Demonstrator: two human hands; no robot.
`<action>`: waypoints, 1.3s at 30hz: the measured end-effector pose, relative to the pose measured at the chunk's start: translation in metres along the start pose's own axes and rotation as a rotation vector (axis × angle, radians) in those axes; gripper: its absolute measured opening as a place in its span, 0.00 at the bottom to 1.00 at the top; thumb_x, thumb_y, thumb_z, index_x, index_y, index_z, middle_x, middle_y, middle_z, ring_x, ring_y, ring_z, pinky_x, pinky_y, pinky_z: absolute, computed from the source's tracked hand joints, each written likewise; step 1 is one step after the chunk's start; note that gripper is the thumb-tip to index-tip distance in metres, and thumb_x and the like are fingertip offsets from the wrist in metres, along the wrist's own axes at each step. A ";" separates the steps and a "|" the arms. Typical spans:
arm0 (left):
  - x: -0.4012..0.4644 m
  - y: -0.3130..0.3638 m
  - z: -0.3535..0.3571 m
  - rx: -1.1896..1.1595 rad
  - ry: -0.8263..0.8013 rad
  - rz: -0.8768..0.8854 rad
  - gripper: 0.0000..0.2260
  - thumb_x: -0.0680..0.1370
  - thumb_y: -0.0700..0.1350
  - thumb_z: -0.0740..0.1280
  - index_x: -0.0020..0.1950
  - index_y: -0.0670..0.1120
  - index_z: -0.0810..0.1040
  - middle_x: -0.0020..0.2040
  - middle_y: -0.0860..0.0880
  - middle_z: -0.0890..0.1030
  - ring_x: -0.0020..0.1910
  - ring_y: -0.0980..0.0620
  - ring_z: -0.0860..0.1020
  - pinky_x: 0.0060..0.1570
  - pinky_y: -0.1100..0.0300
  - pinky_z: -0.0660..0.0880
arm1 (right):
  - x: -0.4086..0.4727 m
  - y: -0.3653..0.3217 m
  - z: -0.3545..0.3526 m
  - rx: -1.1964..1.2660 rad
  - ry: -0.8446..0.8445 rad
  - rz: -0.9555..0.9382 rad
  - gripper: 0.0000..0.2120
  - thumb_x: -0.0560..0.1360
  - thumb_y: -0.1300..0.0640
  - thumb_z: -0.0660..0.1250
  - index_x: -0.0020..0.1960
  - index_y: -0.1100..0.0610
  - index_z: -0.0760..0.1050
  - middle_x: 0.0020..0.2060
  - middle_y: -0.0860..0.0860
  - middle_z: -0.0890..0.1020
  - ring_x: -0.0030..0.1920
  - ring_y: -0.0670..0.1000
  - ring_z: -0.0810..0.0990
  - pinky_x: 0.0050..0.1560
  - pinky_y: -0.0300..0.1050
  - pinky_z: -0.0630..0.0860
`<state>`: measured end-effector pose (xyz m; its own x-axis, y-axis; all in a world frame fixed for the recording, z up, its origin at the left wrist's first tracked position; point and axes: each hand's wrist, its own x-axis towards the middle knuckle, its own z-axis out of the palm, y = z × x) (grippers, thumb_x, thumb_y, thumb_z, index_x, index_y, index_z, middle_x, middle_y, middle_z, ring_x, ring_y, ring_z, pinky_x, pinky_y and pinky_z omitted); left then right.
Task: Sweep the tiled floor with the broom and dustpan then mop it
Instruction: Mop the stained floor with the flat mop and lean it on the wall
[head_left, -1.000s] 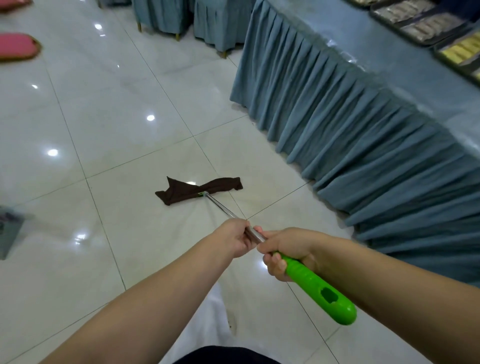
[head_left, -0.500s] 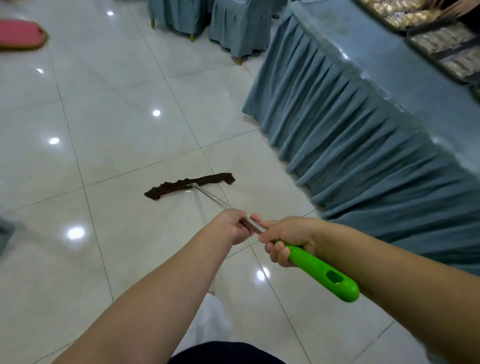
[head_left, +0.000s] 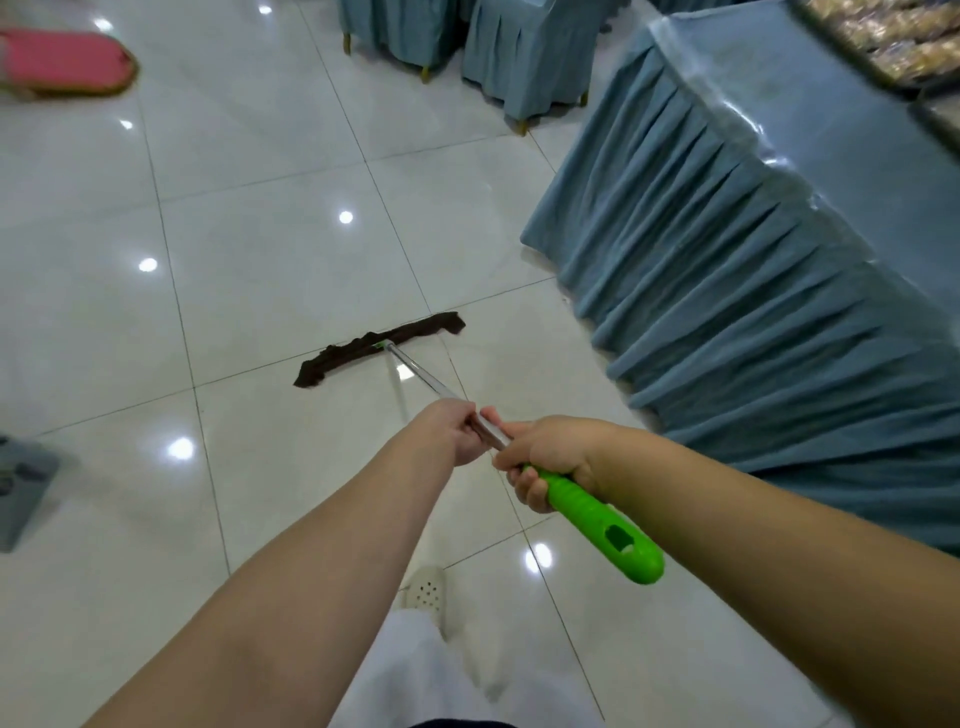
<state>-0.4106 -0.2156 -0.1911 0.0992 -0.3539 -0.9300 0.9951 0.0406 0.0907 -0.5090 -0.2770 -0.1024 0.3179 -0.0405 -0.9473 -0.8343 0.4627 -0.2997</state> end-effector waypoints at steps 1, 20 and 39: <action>0.002 0.006 0.002 -0.010 0.012 0.015 0.11 0.82 0.37 0.52 0.42 0.36 0.66 0.36 0.42 0.68 0.30 0.51 0.68 0.19 0.67 0.71 | 0.005 -0.006 0.001 -0.008 0.002 0.000 0.27 0.78 0.68 0.56 0.68 0.41 0.68 0.26 0.52 0.67 0.17 0.44 0.65 0.17 0.31 0.65; 0.023 -0.094 0.038 -0.166 0.069 0.222 0.04 0.82 0.35 0.51 0.49 0.37 0.64 0.36 0.42 0.68 0.31 0.50 0.69 0.19 0.65 0.74 | -0.001 0.024 -0.093 -0.427 -0.071 0.025 0.26 0.77 0.67 0.56 0.71 0.47 0.65 0.21 0.51 0.68 0.16 0.45 0.66 0.19 0.31 0.65; -0.007 -0.227 0.086 -0.282 -0.032 0.239 0.15 0.83 0.39 0.49 0.69 0.35 0.60 0.40 0.41 0.69 0.33 0.51 0.69 0.24 0.62 0.77 | -0.070 0.058 -0.201 -0.731 -0.204 0.162 0.25 0.81 0.63 0.53 0.70 0.39 0.64 0.17 0.49 0.64 0.14 0.45 0.63 0.17 0.28 0.61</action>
<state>-0.6369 -0.3024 -0.1749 0.3331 -0.3321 -0.8825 0.9035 0.3802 0.1980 -0.6700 -0.4256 -0.0762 0.1844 0.1747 -0.9672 -0.9401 -0.2557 -0.2254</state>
